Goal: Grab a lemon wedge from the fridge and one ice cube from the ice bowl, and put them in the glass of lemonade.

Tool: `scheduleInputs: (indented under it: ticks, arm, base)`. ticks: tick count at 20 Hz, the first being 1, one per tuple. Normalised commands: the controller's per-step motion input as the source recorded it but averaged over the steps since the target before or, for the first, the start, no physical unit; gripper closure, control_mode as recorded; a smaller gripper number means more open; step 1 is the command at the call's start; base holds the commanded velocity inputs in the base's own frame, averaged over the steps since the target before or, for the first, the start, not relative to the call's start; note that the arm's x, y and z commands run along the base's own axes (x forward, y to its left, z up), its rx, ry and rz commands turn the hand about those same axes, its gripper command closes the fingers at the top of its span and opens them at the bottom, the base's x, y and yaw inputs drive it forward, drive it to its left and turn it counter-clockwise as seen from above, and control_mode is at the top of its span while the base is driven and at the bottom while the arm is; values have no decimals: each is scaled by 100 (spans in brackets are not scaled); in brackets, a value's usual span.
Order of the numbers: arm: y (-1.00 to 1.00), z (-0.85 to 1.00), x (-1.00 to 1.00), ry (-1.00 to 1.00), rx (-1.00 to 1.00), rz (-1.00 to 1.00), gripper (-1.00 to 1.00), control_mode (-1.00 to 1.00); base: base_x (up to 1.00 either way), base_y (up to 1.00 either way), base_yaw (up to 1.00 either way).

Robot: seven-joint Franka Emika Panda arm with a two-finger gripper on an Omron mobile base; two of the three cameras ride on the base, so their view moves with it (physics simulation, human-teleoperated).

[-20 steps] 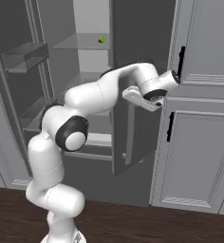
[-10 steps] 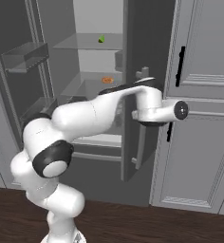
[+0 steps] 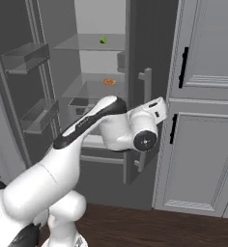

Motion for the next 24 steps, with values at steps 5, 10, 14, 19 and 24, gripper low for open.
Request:
scheduleInputs:
  ticks: [5, 10, 14, 19, 24]
  arm:
    - [100, 38, -34, -3, -30, 0, 100, -100]
    - [100, 32, -7, 7, -24, 0, 100, -100]
    - [99, 2, 0, 33, -30, -1, 100, -100]
    - [28, 0, 54, 46, -41, -11, 100, -100]
    - [0, -3, 70, 23, -38, -18, -100, -100]
  base:
    - [0, 0, 0]
    - [0, 0, 0]
    - [0, 0, 0]
    - [0, 0, 0]
    - [0, 0, 0]
